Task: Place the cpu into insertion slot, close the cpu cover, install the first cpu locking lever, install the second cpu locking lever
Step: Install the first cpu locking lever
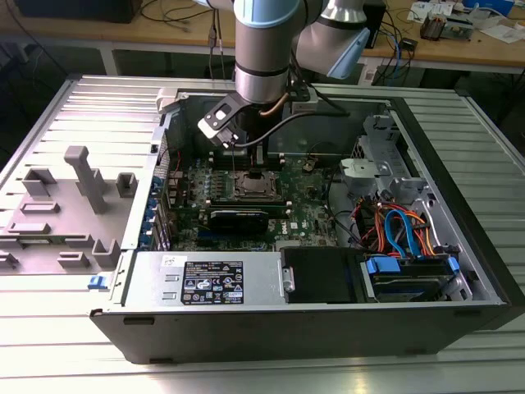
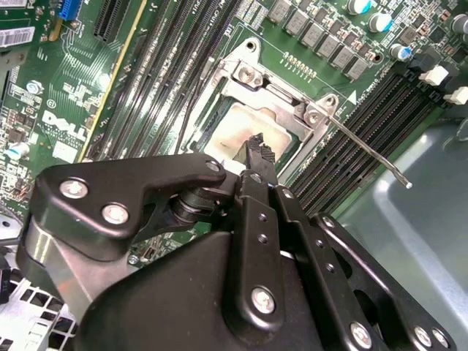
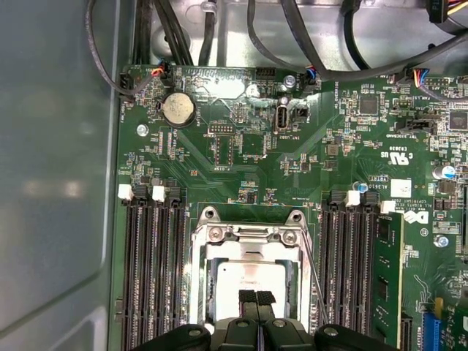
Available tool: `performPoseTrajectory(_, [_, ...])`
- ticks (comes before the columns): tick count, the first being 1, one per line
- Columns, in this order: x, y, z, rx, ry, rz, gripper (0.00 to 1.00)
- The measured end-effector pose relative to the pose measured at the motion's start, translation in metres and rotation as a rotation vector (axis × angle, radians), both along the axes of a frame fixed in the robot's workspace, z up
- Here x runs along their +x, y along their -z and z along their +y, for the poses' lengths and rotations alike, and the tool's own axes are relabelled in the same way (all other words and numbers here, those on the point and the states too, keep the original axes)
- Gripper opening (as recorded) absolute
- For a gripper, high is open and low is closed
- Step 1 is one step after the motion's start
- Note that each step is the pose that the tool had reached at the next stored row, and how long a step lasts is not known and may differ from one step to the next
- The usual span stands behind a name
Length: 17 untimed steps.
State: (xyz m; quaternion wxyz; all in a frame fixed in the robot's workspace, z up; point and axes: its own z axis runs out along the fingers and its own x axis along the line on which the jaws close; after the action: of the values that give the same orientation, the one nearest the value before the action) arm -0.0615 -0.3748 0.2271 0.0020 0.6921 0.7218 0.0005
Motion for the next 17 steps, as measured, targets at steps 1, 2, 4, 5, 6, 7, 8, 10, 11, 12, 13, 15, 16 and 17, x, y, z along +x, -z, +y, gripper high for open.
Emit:
performPoseTrajectory(1, [0.0,-0.0004,0.0,0.0,0.0,0.0001,0.11])
performPoseTrajectory(2, [0.0,-0.0012,0.0,-0.0001,0.0,0.0002,0.11])
performPoseTrajectory(4, [0.0,-0.0029,0.0,0.0,0.0,0.0001,0.11])
performPoseTrajectory(5, [0.0,-0.0035,0.0,0.0,0.0,0.0001,0.11])
performPoseTrajectory(6, [0.0,-0.0046,0.0,0.0,0.0,0.0001,0.11])
performPoseTrajectory(7, [0.0,-0.0055,0.0,0.0,0.0,0.0001,0.11])
performPoseTrajectory(8, [0.0,-0.0071,0.0,0.0,0.0,0.0001,0.11])
performPoseTrajectory(10, [0.0,-0.0097,0.0,-0.0001,0.0,0.0001,0.11])
performPoseTrajectory(11, [0.0,-0.0104,0.0,0.0,0.0,0.0001,0.11])
performPoseTrajectory(12, [0.0,-0.0114,0.0,0.0,0.0,0.0001,0.11])
performPoseTrajectory(13, [0.0,-0.0123,0.0,0.0001,0.0,0.0002,0.11])
performPoseTrajectory(15, [0.0,-0.0161,0.0,0.0,0.0,0.0003,0.11])
performPoseTrajectory(16, [0.0,-0.0171,0.0,0.0,0.0,0.0003,0.11])
performPoseTrajectory(17, [0.0,-0.0182,0.0,0.0,0.0,0.0004,0.11])
